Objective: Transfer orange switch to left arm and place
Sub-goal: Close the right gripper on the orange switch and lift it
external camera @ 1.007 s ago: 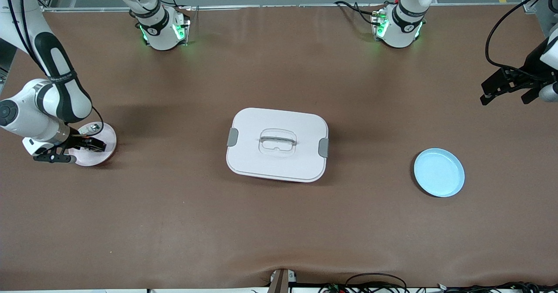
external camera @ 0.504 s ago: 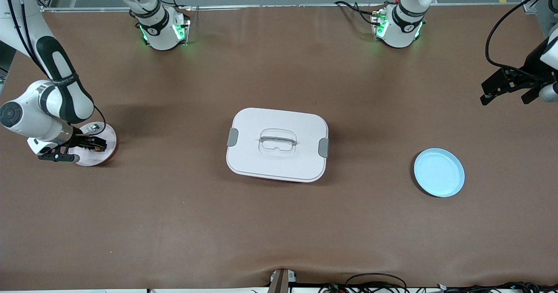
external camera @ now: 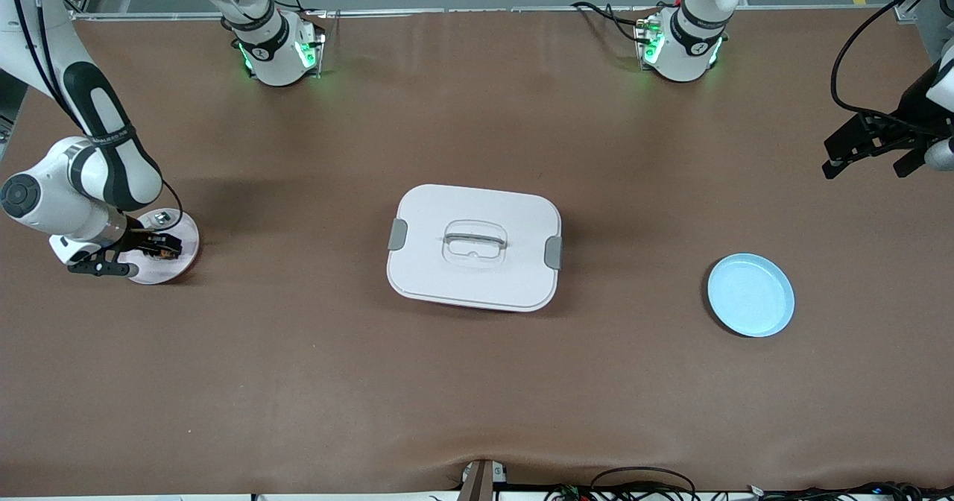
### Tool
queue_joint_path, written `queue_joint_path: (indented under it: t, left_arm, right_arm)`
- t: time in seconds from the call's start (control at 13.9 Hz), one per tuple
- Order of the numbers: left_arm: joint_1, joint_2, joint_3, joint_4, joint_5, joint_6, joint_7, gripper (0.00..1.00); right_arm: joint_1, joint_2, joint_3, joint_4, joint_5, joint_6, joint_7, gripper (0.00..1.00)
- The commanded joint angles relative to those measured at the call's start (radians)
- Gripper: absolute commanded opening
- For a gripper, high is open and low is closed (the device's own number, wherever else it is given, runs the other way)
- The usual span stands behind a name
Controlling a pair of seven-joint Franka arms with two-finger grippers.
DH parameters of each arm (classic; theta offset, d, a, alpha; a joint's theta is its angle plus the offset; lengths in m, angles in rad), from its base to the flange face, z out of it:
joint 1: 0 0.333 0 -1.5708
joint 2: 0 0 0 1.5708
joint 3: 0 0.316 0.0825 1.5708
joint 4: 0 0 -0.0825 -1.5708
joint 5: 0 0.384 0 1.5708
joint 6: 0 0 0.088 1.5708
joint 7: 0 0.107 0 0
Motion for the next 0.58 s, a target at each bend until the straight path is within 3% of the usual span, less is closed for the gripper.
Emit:
queue_joint_path:
  t: [0.0, 0.22, 0.5]
  left_arm:
    - [0.005, 0.003, 0.001, 0.027, -0.043, -0.011, 0.002, 1.00]
    - [-0.001, -0.001, -0.002, 0.031, -0.068, -0.011, 0.002, 1.00]
    - [0.000, -0.003, -0.005, 0.050, -0.141, -0.011, 0.002, 1.00]
  right_arm:
    - [-0.011, -0.042, 0.019, 0.040, 0.002, -0.116, 0.008, 0.00]
    - [0.032, -0.101, 0.020, 0.120, 0.005, -0.326, 0.078, 0.00]
    - [0.110, -0.160, 0.023, 0.183, 0.037, -0.501, 0.262, 0.00]
